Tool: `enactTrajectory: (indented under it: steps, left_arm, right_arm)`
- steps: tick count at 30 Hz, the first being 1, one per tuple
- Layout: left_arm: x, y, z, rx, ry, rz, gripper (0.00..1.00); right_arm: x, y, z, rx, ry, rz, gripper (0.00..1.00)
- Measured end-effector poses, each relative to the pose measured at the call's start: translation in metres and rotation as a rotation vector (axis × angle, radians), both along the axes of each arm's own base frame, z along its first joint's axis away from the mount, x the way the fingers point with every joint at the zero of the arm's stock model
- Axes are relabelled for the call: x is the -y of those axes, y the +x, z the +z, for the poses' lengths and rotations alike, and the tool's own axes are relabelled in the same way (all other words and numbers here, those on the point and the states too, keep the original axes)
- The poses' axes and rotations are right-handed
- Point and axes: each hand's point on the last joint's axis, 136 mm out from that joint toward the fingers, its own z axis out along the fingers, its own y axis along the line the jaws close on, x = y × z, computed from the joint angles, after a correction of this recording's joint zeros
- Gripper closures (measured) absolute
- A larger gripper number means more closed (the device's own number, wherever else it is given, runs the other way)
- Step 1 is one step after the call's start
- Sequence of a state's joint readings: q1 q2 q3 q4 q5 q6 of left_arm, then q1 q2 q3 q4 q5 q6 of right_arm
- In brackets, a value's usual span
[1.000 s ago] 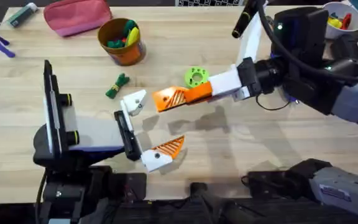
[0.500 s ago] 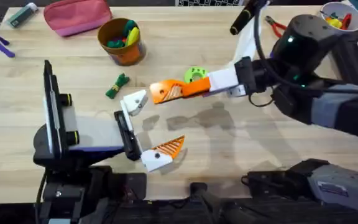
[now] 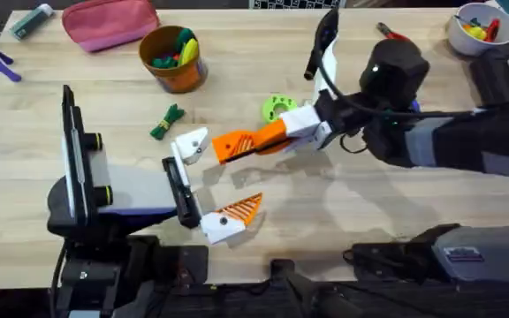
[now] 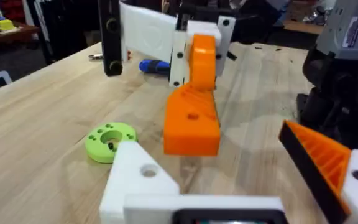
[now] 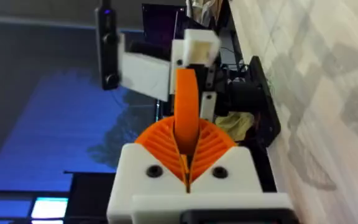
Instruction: Pick up the gripper from the table and insert it into the empty holder that is missing its gripper. Then pick up a screw, insert it into the mounting hole, and use the screwdriver to tighten it. Finally, clean up the table by picking up the vegetable and placing it into the bucket.
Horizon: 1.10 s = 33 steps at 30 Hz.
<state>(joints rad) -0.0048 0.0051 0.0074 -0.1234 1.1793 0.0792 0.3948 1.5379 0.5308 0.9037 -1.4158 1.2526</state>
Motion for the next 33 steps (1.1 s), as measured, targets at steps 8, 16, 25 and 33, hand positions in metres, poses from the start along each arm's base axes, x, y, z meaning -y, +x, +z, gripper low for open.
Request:
enactTrajectory:
  steps: [8,16,25,33]
  left_arm:
    - [0.0,0.0,0.0,0.0,0.0,0.0,0.015]
    - [0.0,0.0,0.0,0.0,0.0,0.0,0.015]
    - [0.0,0.0,0.0,0.0,0.0,0.0,0.015]
    - [0.0,0.0,0.0,0.0,0.0,0.0,0.015]
  right_arm:
    - [-0.009,-0.008,-0.016,-0.039,-0.019,0.041,0.991]
    - [-0.011,-0.004,-0.012,-0.045,-0.021,0.044,0.991]
    - [-0.016,0.006,-0.008,-0.023,-0.012,0.045,0.991]
    - [-0.017,0.007,-0.016,-0.015,-0.013,0.048,0.992]
